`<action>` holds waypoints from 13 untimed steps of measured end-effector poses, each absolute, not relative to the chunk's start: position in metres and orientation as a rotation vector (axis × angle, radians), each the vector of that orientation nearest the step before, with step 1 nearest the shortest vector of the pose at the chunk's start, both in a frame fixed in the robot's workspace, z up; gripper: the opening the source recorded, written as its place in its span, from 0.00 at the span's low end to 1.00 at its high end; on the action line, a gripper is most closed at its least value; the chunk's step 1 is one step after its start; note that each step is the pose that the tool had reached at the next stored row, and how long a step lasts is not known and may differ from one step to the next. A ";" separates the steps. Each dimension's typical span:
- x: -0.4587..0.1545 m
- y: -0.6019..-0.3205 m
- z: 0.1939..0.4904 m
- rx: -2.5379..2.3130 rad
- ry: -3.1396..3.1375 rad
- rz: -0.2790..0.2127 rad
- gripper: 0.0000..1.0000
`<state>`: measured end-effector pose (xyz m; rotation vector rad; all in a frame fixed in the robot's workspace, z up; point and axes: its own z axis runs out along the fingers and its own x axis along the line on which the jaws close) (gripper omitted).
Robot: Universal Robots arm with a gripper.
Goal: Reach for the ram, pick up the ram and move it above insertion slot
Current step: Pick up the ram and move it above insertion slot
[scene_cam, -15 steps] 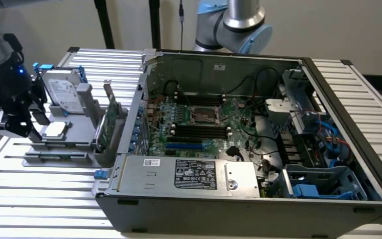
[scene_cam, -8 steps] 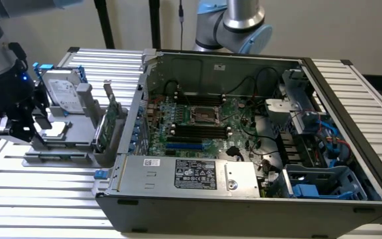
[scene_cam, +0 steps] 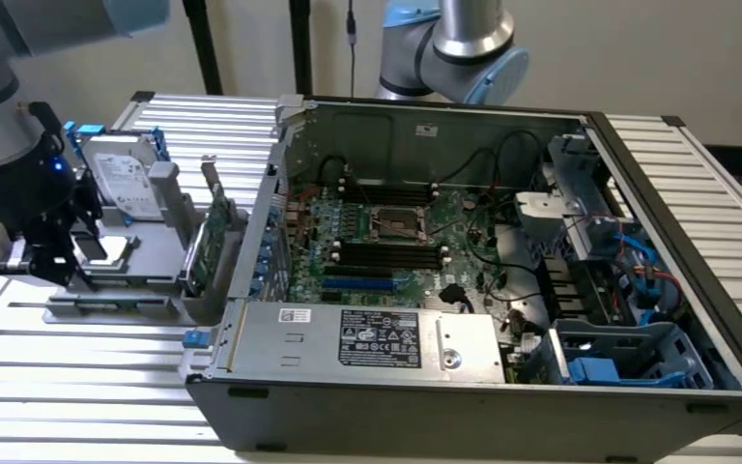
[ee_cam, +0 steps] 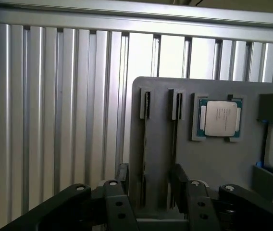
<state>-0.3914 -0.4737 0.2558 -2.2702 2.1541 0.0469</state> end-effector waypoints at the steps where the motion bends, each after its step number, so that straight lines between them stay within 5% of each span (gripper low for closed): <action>1: -0.391 -0.474 0.255 -2.270 2.154 0.047 0.48; 13: -0.389 -0.477 0.237 -2.270 2.154 0.047 0.48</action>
